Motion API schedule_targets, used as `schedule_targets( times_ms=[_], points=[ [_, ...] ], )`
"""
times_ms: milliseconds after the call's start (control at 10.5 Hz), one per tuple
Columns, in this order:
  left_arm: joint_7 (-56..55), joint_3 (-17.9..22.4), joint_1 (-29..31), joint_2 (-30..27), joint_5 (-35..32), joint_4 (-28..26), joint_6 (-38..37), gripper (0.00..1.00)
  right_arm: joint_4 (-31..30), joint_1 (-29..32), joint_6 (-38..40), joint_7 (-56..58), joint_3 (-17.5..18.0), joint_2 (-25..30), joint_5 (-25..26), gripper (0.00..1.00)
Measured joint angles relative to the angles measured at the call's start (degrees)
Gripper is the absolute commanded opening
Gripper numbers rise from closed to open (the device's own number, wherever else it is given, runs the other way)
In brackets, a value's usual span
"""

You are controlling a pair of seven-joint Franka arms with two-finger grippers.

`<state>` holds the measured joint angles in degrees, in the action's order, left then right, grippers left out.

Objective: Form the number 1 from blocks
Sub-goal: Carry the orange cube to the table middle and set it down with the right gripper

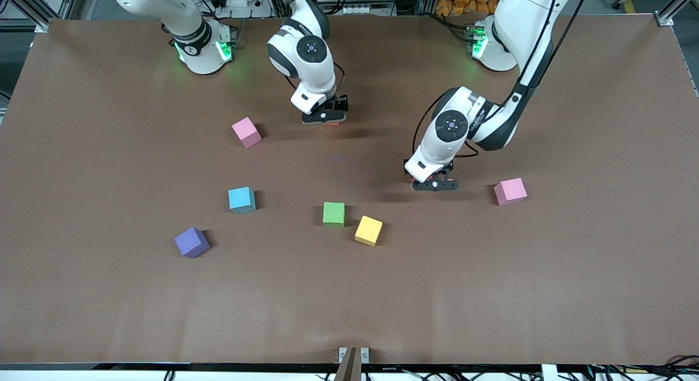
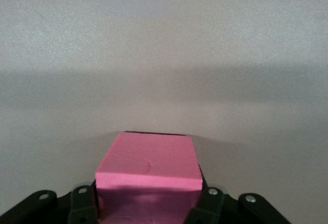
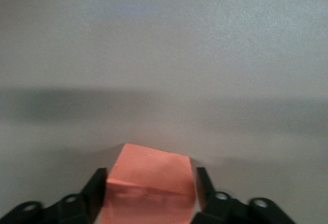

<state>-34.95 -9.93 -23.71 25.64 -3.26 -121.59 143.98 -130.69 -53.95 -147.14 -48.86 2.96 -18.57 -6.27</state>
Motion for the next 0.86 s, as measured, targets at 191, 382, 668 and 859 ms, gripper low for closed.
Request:
schedule_targets(
  times_ms=[191,382,668,859],
  points=[
    [0.0,0.0,0.0,0.0,0.0,0.0,0.0,0.0,0.3,0.0,-0.1,-4.9,0.0,0.0,0.0,0.48],
    [-0.2,0.0,0.0,0.0,0.0,0.0,0.0,0.0,0.8,0.0,-0.2,-6.8,0.0,0.0,0.0,0.53],
    [-0.4,0.1,0.0,0.0,0.0,0.0,0.0,0.0,2.5,-0.6,-0.4,-6.9,0.1,-0.3,0.0,0.6],
    [-0.5,0.1,0.0,0.0,0.0,0.0,0.0,0.0,3.6,-2.9,-0.4,-6.9,0.1,-1.2,0.4,0.63]
  ],
)
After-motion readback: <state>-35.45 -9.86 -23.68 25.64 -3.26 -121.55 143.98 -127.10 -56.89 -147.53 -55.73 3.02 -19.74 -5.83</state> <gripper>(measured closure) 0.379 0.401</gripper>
